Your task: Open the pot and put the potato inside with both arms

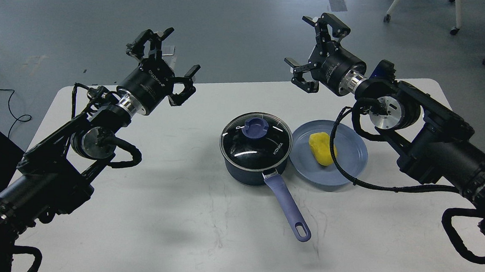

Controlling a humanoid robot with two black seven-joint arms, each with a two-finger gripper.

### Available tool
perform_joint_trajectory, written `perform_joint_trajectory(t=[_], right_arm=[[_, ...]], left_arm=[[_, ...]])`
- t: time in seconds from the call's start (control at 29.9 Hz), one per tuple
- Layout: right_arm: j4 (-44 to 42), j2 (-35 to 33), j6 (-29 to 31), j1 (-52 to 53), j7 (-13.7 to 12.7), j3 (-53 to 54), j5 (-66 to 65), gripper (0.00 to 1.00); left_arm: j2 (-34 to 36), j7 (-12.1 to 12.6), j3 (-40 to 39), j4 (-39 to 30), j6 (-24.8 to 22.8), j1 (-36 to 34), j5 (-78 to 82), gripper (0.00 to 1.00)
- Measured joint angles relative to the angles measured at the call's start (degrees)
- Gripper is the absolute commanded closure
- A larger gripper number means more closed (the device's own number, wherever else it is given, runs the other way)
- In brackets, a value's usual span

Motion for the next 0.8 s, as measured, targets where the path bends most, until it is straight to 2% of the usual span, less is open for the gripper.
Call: perform_joint_trajectory(t=[0.27, 0.8], right_arm=[[0.37, 0.03, -0.5, 0.6, -0.83, 0.15, 0.0, 0.0], [1.14, -1.04, -1.04, 0.46, -0.7, -0.61, -0.08, 0.0]], left_arm=[[-0.29, 0.01, 0.26, 0.24, 0.53, -0.56, 0.35, 0.01], [-0.34, 0.36, -0.02, 0.64, 0.01, -1.35, 0.39, 0.01]])
